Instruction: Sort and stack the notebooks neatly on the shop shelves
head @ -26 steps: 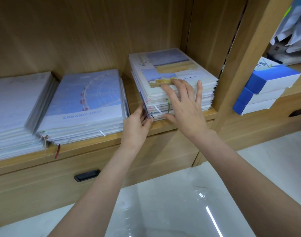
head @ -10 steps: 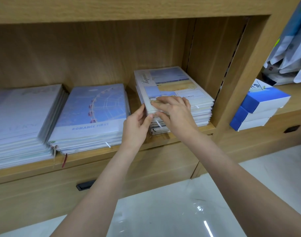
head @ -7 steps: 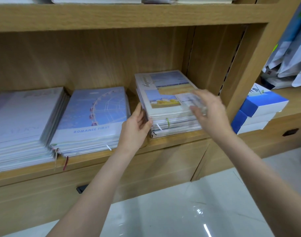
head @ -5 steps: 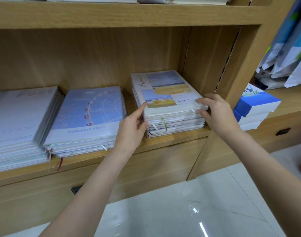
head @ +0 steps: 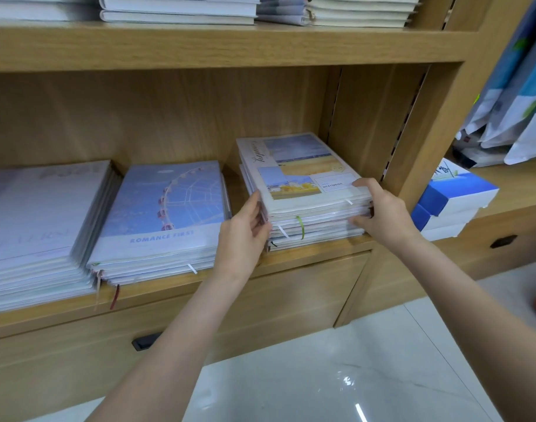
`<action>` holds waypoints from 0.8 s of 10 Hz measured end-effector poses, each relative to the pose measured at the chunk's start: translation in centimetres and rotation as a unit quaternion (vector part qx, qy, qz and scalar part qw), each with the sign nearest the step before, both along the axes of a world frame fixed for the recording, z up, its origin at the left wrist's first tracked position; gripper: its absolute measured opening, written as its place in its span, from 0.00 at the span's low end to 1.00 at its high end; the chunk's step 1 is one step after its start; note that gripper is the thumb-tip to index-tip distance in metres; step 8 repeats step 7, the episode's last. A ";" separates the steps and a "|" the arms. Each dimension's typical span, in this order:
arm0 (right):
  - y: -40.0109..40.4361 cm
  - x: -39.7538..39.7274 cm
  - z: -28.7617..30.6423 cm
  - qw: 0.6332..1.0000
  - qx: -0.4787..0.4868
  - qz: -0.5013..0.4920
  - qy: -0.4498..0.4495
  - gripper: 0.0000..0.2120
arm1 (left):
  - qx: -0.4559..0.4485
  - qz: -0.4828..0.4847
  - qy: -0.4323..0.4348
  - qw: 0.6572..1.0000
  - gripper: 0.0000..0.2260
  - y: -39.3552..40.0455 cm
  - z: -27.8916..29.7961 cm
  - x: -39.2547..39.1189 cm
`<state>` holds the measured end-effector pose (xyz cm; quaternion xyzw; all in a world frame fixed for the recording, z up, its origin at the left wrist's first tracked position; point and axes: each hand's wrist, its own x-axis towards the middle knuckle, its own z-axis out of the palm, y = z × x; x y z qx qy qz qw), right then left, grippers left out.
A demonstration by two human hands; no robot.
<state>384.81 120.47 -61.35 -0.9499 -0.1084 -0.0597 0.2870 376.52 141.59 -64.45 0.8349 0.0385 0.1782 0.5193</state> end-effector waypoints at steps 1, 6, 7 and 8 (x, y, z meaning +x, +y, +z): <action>0.1 -0.2 -0.6 0.999 0.029 -0.014 -0.015 0.27 | -0.020 -0.027 0.036 0.999 0.34 -0.8 -1.5 -0.6; 0.9 -0.5 -0.4 0.999 0.020 -0.034 -0.002 0.26 | 0.065 -0.040 0.106 0.991 0.30 -0.4 -0.8 -0.8; 1.3 -1.8 0.1 0.998 -0.018 -0.054 -0.042 0.27 | 0.124 -0.029 0.121 0.984 0.26 0.0 1.1 -2.1; 1.3 -1.8 0.1 0.998 -0.018 -0.054 -0.042 0.27 | 0.124 -0.029 0.121 0.984 0.26 0.0 1.1 -2.1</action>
